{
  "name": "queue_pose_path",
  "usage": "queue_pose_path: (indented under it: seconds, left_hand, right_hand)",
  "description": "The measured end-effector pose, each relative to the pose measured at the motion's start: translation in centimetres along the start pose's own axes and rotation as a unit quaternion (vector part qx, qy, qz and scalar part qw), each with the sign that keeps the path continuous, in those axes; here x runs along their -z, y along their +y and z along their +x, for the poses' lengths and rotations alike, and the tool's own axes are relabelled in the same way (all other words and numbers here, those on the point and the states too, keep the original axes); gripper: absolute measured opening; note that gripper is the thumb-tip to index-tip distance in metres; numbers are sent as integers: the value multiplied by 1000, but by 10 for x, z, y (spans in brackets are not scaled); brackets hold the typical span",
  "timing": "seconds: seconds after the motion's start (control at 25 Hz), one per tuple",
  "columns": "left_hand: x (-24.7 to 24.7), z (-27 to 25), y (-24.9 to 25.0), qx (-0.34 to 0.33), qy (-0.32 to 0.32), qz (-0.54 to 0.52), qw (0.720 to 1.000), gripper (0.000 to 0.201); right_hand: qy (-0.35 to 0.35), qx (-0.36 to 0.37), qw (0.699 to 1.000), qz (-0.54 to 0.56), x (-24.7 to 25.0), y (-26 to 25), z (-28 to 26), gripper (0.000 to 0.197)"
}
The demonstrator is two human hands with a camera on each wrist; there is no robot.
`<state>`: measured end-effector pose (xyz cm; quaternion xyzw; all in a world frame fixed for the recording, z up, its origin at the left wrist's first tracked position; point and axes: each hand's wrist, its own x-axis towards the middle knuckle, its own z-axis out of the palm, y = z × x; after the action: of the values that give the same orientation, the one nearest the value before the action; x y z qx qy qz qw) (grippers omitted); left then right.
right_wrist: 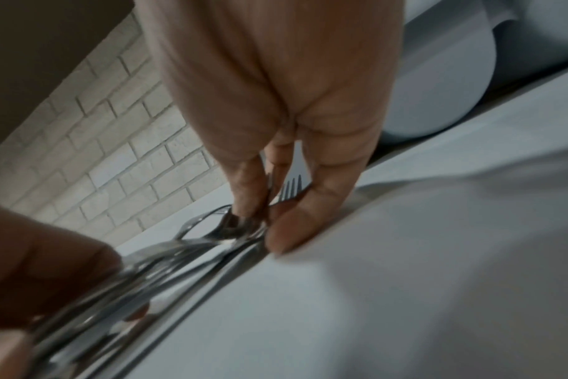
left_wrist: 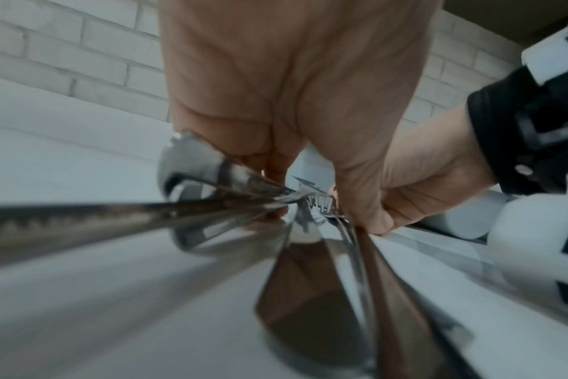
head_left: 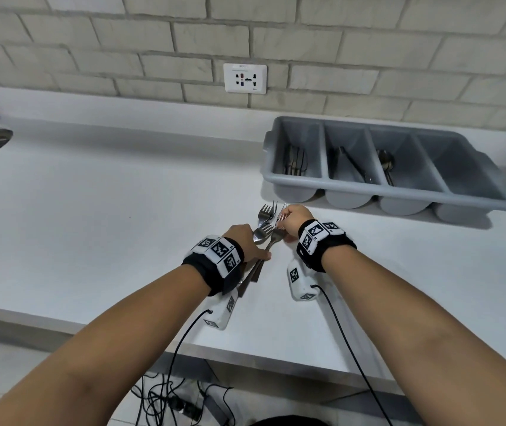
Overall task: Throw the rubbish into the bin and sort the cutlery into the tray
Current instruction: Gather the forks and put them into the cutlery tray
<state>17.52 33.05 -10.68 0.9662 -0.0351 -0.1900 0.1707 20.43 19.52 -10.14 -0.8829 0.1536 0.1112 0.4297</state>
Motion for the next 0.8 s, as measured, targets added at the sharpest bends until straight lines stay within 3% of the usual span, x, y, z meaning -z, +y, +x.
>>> queue_pose_path:
  seconds: [0.16, 0.32, 0.44, 0.56, 0.8]
  left_hand:
    - [5, 2, -3, -4, 13, -8, 1000, 42]
    - [7, 4, 3, 0, 3, 21, 1000, 34]
    - [8, 3, 5, 0, 12, 33, 999, 32]
    - [5, 2, 3, 0, 12, 39, 999, 30]
    - [3, -6, 10, -30, 56, -40, 997, 27]
  right_hand:
    - [-13, -14, 998, 55, 1, 0, 3, 38]
    - [49, 30, 997, 53, -1, -5, 8, 31]
    - [79, 64, 987, 124, 2, -3, 6, 24]
    - [93, 104, 981, 137, 12, 2, -4, 36]
    - [113, 42, 978, 169, 29, 11, -9, 17]
